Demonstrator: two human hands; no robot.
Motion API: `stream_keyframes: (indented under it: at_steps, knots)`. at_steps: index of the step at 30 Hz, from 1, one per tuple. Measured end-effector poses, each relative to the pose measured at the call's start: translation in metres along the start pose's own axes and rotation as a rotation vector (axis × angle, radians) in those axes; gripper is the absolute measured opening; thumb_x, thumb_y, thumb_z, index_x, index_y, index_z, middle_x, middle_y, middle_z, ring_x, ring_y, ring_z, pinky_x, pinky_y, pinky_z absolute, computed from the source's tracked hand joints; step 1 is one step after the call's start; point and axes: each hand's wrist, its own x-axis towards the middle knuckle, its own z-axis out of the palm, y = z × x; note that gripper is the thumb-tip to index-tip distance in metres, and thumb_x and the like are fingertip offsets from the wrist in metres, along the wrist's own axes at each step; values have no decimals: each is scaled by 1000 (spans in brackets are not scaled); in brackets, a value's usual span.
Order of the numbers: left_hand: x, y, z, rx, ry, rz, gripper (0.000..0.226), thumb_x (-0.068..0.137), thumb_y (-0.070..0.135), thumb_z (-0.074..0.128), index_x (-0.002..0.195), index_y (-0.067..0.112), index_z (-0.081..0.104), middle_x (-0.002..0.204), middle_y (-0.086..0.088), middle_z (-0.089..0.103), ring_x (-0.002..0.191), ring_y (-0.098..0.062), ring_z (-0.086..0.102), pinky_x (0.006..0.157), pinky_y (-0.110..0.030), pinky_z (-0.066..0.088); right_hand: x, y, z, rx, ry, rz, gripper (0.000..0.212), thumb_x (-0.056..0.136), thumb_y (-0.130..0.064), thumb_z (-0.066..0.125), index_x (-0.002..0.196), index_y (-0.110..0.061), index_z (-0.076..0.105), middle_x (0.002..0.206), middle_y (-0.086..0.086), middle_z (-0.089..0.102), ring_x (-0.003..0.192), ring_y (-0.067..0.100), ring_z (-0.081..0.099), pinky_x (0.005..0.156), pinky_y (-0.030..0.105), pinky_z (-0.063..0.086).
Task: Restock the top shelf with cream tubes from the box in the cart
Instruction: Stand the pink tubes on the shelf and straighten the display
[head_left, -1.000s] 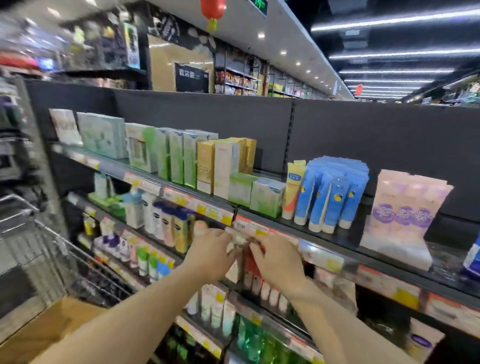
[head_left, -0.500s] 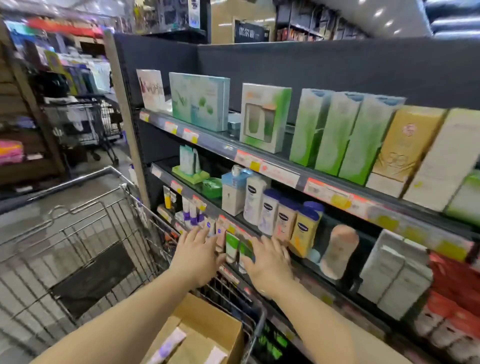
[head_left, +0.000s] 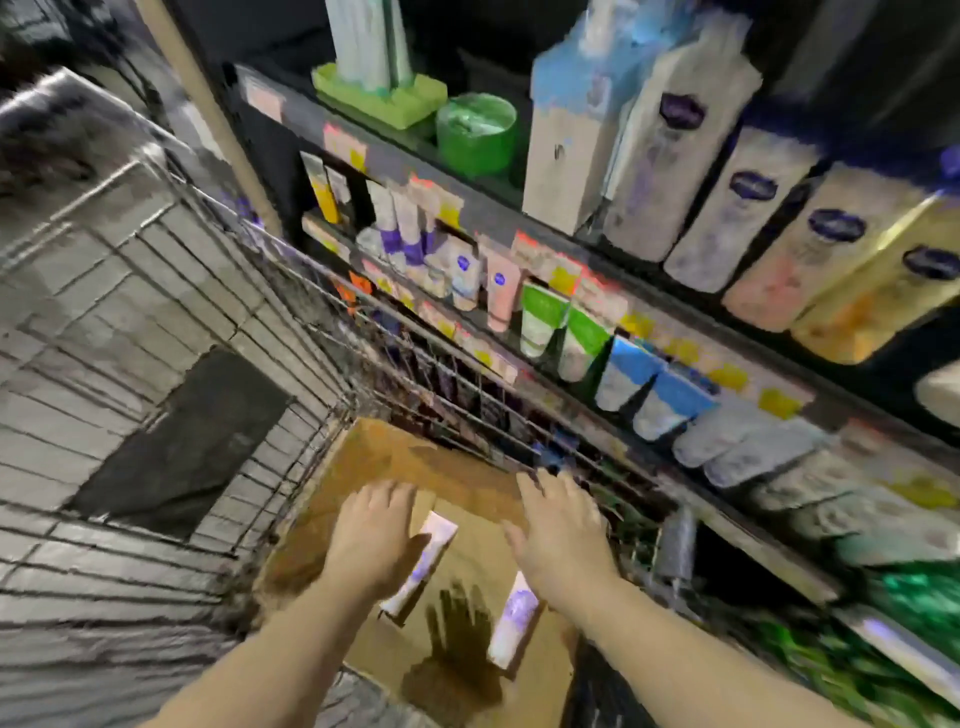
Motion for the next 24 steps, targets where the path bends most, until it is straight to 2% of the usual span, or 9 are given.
stream_keyframes:
  at_steps: [3,6,8,12,17,19,21,24]
  knots:
    - [10,-2,61,-1,-159,6,66,90,51,51,146,23,31,144,-5,41,126,-28,43,100,-36,37,13,8,50,11,-98,8,61,101,-45,36,154,-25,13,162,-1,10,150,23,3,120,40,4]
    - [14,-4,113,-10,-249,-66,61,88,50,55,142,28,36,140,-4,44,127,-28,40,105,-39,37,24,15,87,6,-163,26,63,101,-48,34,155,-24,12,163,0,9,150,22,2,121,39,3]
    - [15,-6,135,-38,-273,-146,52,87,45,57,134,32,41,132,-2,50,119,-28,45,102,-42,42,29,18,101,14,-196,35,63,101,-49,33,155,-25,11,163,-1,8,150,22,1,122,39,1]
    - [15,-8,154,-174,-295,-245,57,91,19,55,142,27,28,131,-6,46,113,-27,50,89,-37,47,33,16,109,52,-228,51,63,102,-48,31,156,-24,9,164,1,5,151,22,-2,123,41,0]
    - [11,-9,137,-315,-244,-210,56,89,28,62,139,20,35,130,-5,49,111,-27,55,88,-37,50,37,8,103,90,-223,61,62,102,-47,34,155,-26,12,163,1,9,150,22,1,123,40,2]
    - [7,-4,121,-400,-171,-196,64,87,32,65,142,23,34,128,-2,52,108,-23,58,85,-38,53,38,3,97,111,-212,66,62,100,-48,36,155,-26,15,162,0,14,150,22,6,122,41,7]
    - [3,4,101,-483,-117,-154,80,82,32,71,148,28,26,125,2,54,106,-20,59,83,-37,54,38,-4,92,179,-245,89,64,96,-54,43,152,-27,25,157,-1,30,145,23,24,116,40,23]
    - [-5,21,67,-652,-10,-80,78,81,28,72,147,27,29,125,6,53,105,-14,58,79,-27,52,38,-19,83,463,-385,194,56,85,-60,57,134,-32,49,130,-4,57,118,21,55,93,35,48]
